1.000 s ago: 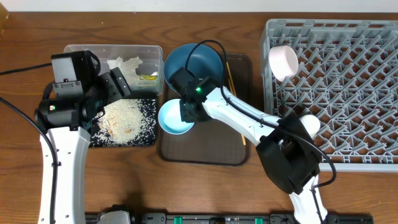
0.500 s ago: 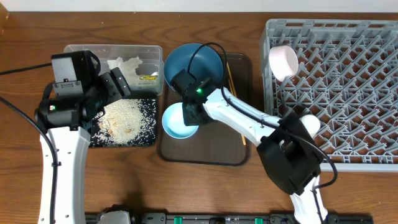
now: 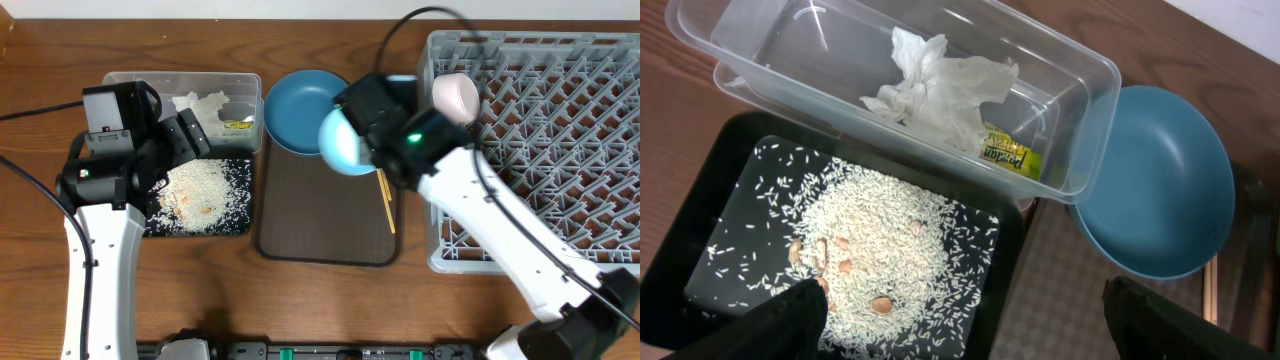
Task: Sort waste into correct bins and load items into the dishwasher rack
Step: 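Carry light-blue bowl with right gripper into rack and release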
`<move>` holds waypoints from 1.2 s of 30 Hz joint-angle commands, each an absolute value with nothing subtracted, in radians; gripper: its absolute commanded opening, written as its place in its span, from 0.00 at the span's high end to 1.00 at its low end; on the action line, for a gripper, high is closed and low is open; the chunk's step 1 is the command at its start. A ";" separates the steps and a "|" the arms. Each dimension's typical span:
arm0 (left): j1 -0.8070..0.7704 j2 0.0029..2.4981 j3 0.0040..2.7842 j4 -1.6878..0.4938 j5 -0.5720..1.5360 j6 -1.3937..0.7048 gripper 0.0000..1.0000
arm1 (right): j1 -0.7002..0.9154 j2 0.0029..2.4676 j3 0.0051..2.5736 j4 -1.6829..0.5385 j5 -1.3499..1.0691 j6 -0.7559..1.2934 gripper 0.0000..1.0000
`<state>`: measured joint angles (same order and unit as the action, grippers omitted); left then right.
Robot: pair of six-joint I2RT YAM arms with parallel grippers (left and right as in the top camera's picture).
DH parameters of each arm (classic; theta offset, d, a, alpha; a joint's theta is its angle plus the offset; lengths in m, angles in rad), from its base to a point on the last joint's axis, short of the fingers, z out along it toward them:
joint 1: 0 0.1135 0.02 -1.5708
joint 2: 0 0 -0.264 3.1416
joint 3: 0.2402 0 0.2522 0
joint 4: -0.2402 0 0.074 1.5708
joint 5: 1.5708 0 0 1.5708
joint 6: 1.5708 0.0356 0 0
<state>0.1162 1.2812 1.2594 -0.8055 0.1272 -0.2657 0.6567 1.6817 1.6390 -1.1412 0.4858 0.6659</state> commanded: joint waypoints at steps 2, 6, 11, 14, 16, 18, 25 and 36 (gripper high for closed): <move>0.119 1.287 1.275 -0.807 0.118 -0.264 0.09 | 0.566 1.701 1.637 -1.229 0.916 0.656 1.00; 0.119 1.287 1.275 -0.807 0.119 -0.264 0.09 | 0.475 1.716 1.625 -1.323 1.104 0.656 0.99; 0.119 1.287 1.275 -0.807 0.119 -0.264 0.09 | 0.402 1.721 1.625 -1.420 1.163 0.630 0.99; 0.119 1.287 1.275 -0.807 0.119 -0.264 0.09 | 0.387 1.727 1.623 -1.429 1.163 0.478 0.99; 0.119 1.287 1.275 -0.807 0.118 -0.264 0.09 | 0.386 1.736 1.623 -1.423 1.169 0.379 0.99; 0.119 1.287 1.275 -0.807 0.119 -0.264 0.09 | 0.390 1.752 1.623 -1.407 1.180 0.301 0.99; 0.119 1.287 1.275 -0.807 0.118 -0.264 0.09 | 0.400 1.874 1.623 -1.393 1.296 0.105 0.99; 0.119 1.287 1.275 -0.807 0.119 -0.264 0.09 | 0.462 1.983 1.623 -1.418 1.311 0.096 0.99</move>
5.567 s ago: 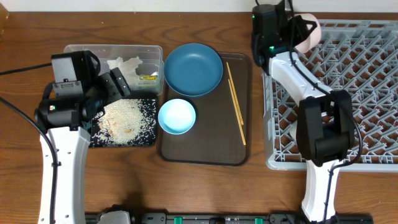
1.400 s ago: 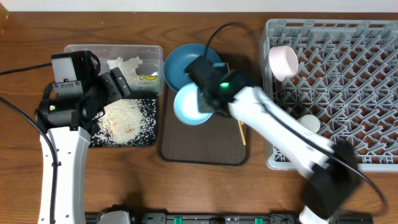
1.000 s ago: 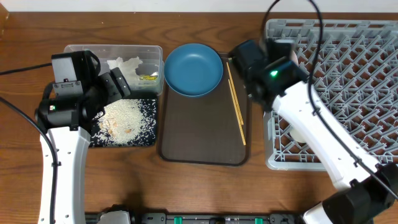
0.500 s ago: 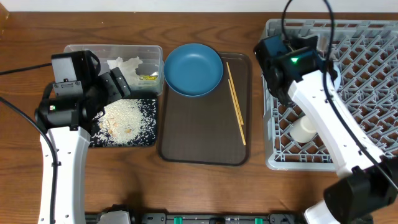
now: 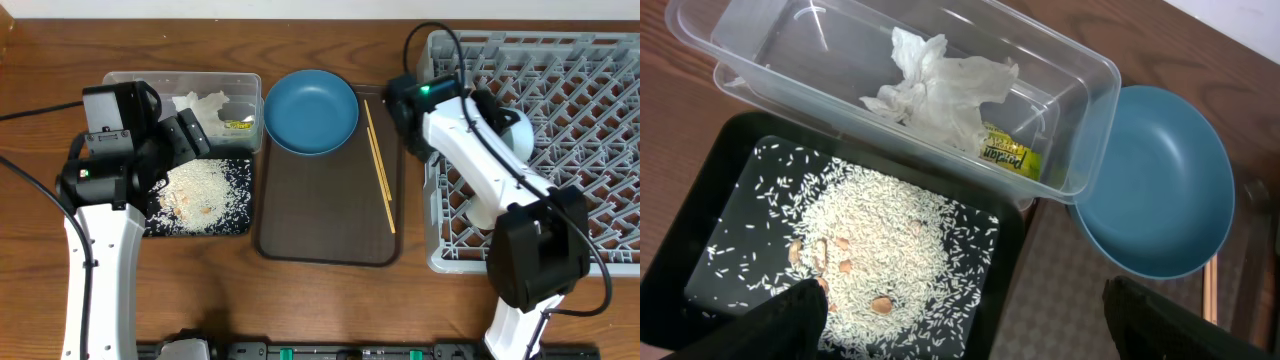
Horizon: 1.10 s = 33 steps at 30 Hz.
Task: Sort waste into correct bins and load items into the dishwasher rack
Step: 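Carry light-blue bowl with right gripper into rack and release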
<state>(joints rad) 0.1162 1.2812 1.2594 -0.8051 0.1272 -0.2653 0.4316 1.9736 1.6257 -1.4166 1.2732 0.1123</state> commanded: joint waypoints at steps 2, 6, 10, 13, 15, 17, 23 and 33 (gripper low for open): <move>0.119 1.287 1.275 -0.807 0.119 -0.264 0.09 | 0.469 1.987 1.623 -1.418 1.275 0.096 0.99; 0.119 1.287 1.275 -0.807 0.119 -0.264 0.09 | 0.465 1.994 1.621 -1.422 1.248 0.096 0.99; 0.119 1.287 1.275 -0.807 0.119 -0.264 0.09 | 0.451 1.996 1.621 -1.433 1.253 0.096 0.99; 0.119 1.287 1.275 -0.807 0.118 -0.264 0.09 | 0.434 1.996 1.621 -1.431 1.256 0.096 0.99; 0.119 1.287 1.275 -0.807 0.119 -0.264 0.09 | 0.424 1.998 1.621 -1.425 1.256 0.096 0.99; 0.119 1.287 1.275 -0.807 0.119 -0.264 0.09 | 0.420 1.998 1.621 -1.423 1.256 0.096 0.99; 0.119 1.287 1.275 -0.807 0.119 -0.264 0.09 | 0.419 1.999 1.621 -1.344 1.248 0.095 0.99; 0.119 1.287 1.275 -0.807 0.118 -0.264 0.09 | 0.433 2.013 1.621 -1.317 1.177 0.072 0.99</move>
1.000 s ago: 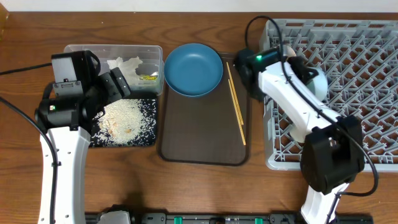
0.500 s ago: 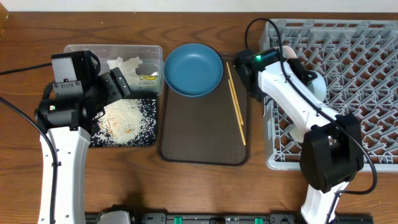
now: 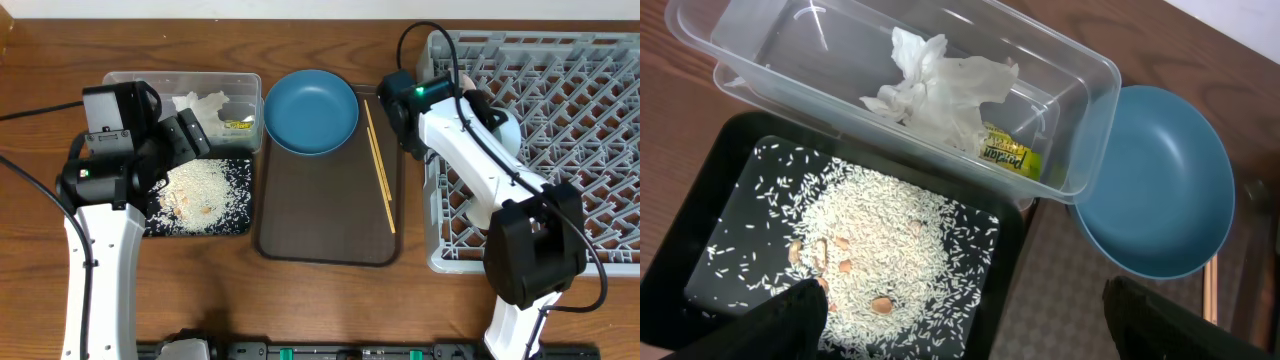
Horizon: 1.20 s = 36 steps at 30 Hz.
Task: Sort waste into correct bins and load items into the dishwasher rack
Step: 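Carry light-blue bowl with right gripper into rack and release, then reach right gripper to teal plate edge and grasp it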
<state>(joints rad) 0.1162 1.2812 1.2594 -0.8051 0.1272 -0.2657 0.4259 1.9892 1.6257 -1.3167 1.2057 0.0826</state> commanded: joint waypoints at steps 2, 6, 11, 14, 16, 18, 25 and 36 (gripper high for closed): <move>0.119 1.287 1.275 -0.807 0.119 -0.264 0.09 | 0.433 2.026 1.621 -1.320 1.177 0.072 0.99; 0.119 1.287 1.275 -0.807 0.119 -0.264 0.09 | 0.442 2.055 1.621 -1.332 1.177 0.072 0.97; 0.119 1.287 1.275 -0.807 0.119 -0.264 0.09 | 0.496 2.068 1.621 -1.385 1.178 0.072 0.90; 0.119 1.287 1.275 -0.807 0.119 -0.264 0.09 | 0.529 2.068 1.621 -1.392 1.177 0.072 0.87; 0.119 1.287 1.275 -0.807 0.118 -0.264 0.09 | 0.541 2.068 1.621 -1.391 1.177 0.072 0.89; 0.119 1.287 1.275 -0.807 0.119 -0.264 0.09 | 0.544 2.068 1.621 -1.391 1.177 0.072 0.89; 0.119 1.287 1.275 -0.807 0.119 -0.264 0.09 | 0.544 2.068 1.621 -1.377 1.177 0.072 0.74; 0.119 1.287 1.275 -0.807 0.118 -0.264 0.09 | 0.548 2.067 1.634 -1.320 1.180 0.072 0.01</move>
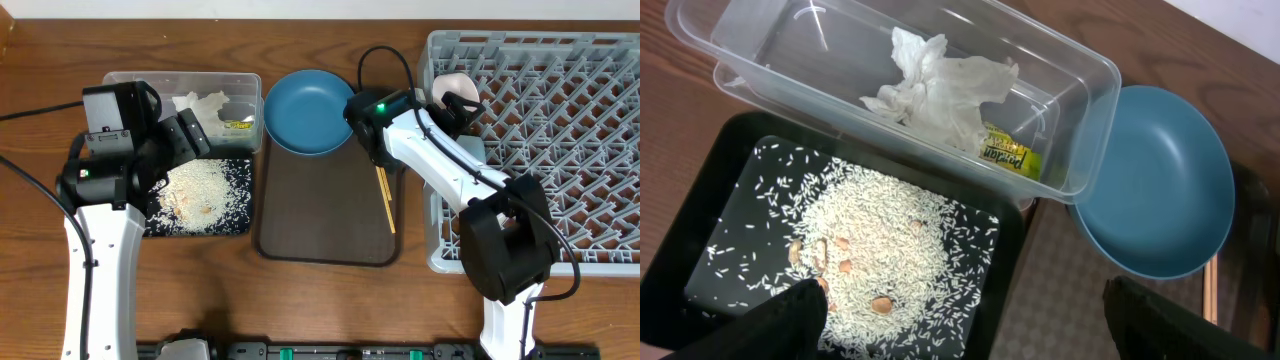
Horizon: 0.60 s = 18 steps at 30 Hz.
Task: Sort waste into correct bins and load items into the dishwasher rack
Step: 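Reach right gripper to teal plate edge and grasp it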
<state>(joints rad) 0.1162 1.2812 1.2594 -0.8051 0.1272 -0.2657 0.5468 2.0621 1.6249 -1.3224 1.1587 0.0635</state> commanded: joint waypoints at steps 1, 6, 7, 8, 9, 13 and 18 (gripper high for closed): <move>0.119 1.287 1.275 -0.807 0.119 -0.264 0.09 | 0.551 2.067 1.641 -1.320 1.180 0.072 0.01; 0.119 1.287 1.275 -0.807 0.118 -0.264 0.09 | 0.577 2.066 1.725 -1.310 1.143 0.017 0.01; 0.119 1.287 1.275 -0.807 0.119 -0.264 0.09 | 0.583 2.066 1.744 -1.306 1.132 0.009 0.01; 0.119 1.287 1.275 -0.807 0.118 -0.264 0.09 | 0.591 2.066 1.771 -1.300 1.107 -0.009 0.01; 0.119 1.287 1.275 -0.807 0.119 -0.264 0.09 | 0.598 2.066 1.789 -1.295 1.083 -0.023 0.01; 0.119 1.287 1.275 -0.807 0.119 -0.264 0.09 | 0.620 2.066 1.861 -1.259 0.894 -0.088 0.01; 0.119 1.287 1.275 -0.807 0.119 -0.264 0.09 | 0.638 2.066 1.885 -1.145 0.321 -0.073 0.01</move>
